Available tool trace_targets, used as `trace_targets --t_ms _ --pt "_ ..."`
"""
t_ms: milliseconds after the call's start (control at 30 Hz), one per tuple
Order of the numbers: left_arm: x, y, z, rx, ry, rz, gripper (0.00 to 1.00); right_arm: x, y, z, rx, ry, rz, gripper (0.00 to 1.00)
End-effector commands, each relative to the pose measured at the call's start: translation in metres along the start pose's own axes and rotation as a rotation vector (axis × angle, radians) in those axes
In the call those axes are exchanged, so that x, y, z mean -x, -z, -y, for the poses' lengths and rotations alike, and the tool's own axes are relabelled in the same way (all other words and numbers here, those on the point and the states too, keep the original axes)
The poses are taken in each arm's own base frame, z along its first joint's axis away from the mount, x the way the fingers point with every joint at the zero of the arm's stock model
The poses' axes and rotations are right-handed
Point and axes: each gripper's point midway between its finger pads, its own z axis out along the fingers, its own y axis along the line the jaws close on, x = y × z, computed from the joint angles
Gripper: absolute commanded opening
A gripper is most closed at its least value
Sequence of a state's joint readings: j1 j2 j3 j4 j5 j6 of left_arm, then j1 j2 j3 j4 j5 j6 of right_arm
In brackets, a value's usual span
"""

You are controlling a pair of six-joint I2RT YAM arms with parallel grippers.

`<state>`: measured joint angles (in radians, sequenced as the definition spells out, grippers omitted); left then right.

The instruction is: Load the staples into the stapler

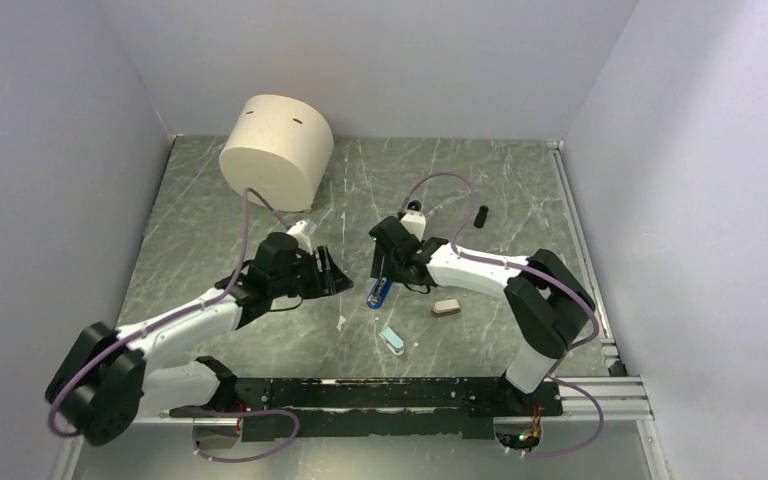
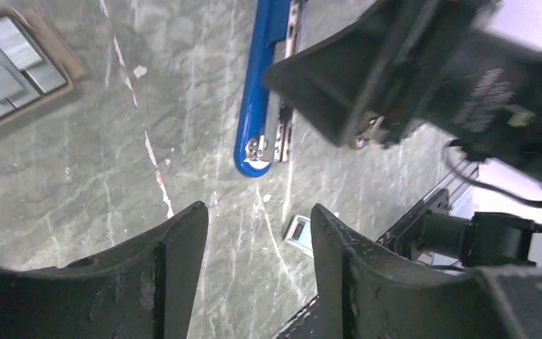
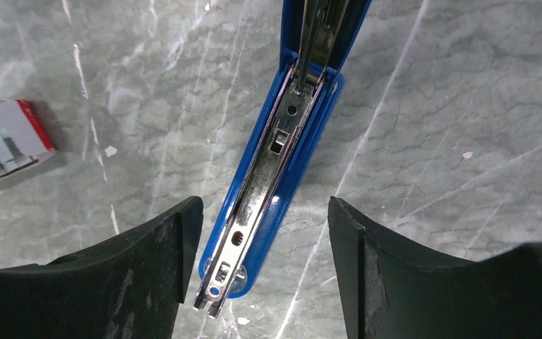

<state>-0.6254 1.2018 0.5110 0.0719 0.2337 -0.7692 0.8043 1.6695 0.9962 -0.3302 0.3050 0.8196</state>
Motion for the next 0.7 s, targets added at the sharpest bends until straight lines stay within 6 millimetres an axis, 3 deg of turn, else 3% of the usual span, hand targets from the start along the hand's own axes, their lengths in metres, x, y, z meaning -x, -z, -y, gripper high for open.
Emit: trace_targets --t_ms 0,133,300,667 --pt "0.021 0.026 -0.007 0.087 -0.049 0.113 0.65 -0.001 -0.008 -0.003 -0.049 -0.023 0.032 0.68" --pt "0.044 0.054 -0.011 0.154 -0.063 0.248 0.79 -0.009 -0.013 -0.007 -0.062 -0.010 0.007 0.67" --pt "0.054 0.070 -0.019 0.205 -0.046 0.323 0.97 -0.016 -0.019 -0.016 -0.069 0.025 -0.020 0.63" --pt "0.049 0.075 -0.026 0.221 -0.038 0.331 0.97 -0.023 -0.030 -0.020 -0.105 0.086 -0.045 0.47"
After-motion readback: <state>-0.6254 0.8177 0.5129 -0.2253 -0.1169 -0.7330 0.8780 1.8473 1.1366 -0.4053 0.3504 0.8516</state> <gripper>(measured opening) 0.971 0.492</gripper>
